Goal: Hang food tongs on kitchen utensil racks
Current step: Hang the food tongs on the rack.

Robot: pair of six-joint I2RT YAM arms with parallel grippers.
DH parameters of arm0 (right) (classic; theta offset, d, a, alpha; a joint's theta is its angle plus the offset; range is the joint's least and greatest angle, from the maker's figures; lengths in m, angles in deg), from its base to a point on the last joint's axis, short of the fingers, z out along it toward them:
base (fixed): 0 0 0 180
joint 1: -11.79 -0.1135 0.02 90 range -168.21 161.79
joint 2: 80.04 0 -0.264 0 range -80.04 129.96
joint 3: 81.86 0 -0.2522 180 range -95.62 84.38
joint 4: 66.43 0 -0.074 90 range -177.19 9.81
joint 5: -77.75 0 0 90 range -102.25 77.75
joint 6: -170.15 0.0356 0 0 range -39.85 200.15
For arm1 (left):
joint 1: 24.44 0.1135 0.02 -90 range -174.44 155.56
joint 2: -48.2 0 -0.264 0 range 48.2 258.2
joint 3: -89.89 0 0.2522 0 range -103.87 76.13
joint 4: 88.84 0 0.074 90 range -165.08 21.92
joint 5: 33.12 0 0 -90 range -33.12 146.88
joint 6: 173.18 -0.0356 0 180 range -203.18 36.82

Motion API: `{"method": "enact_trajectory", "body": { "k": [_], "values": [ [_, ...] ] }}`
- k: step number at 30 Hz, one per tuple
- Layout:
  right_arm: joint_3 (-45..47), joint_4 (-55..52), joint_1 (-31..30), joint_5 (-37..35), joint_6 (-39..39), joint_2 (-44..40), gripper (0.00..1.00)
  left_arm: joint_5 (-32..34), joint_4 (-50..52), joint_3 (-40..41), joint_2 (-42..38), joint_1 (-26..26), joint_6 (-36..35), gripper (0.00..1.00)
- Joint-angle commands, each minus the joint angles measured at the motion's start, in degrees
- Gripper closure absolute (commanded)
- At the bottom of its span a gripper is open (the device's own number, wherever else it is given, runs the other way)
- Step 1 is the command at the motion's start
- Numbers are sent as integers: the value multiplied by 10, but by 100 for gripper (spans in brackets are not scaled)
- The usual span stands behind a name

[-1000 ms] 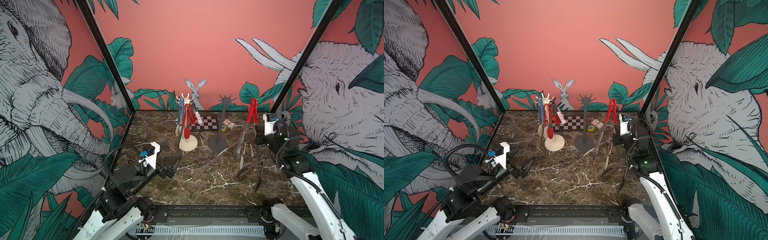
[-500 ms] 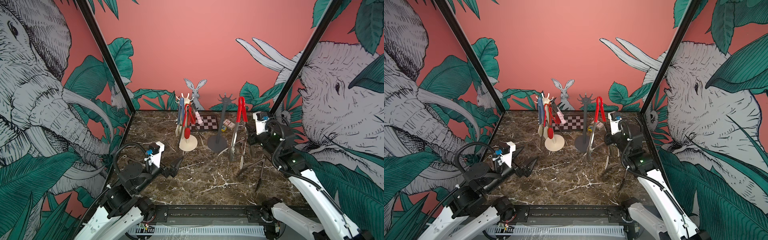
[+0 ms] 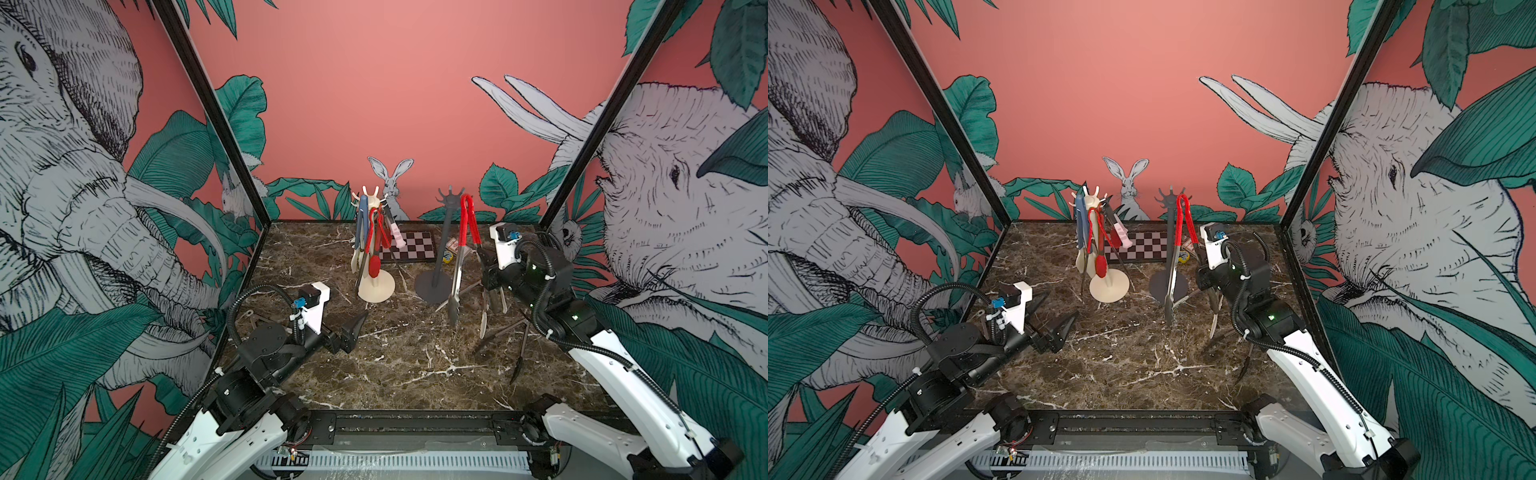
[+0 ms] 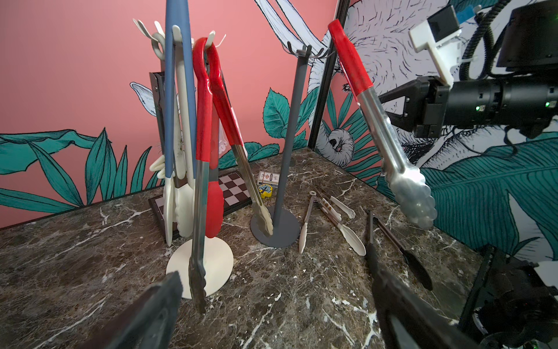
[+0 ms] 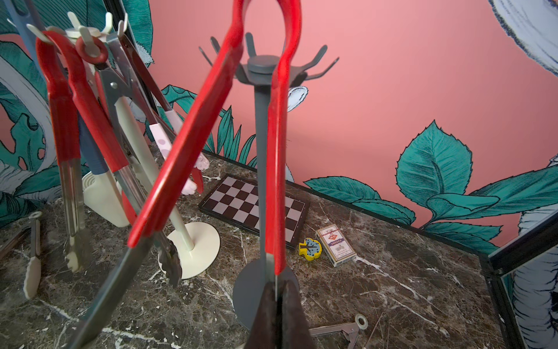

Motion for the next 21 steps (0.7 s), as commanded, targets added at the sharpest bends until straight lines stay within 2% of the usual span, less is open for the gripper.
{"method": "enact_trajectory", "body": {
  "k": [1,9,21],
  "values": [
    [-17,50,-10,-15,-8,1,100,1,-16,5,1,0,6,1],
    [-21,51,-26,-38,-24,12,100,8,-4,4,-10,0,7,1],
    [0,45,-50,-110,-52,16,100,11,4,6,-18,0,9,1]
  ]
}}
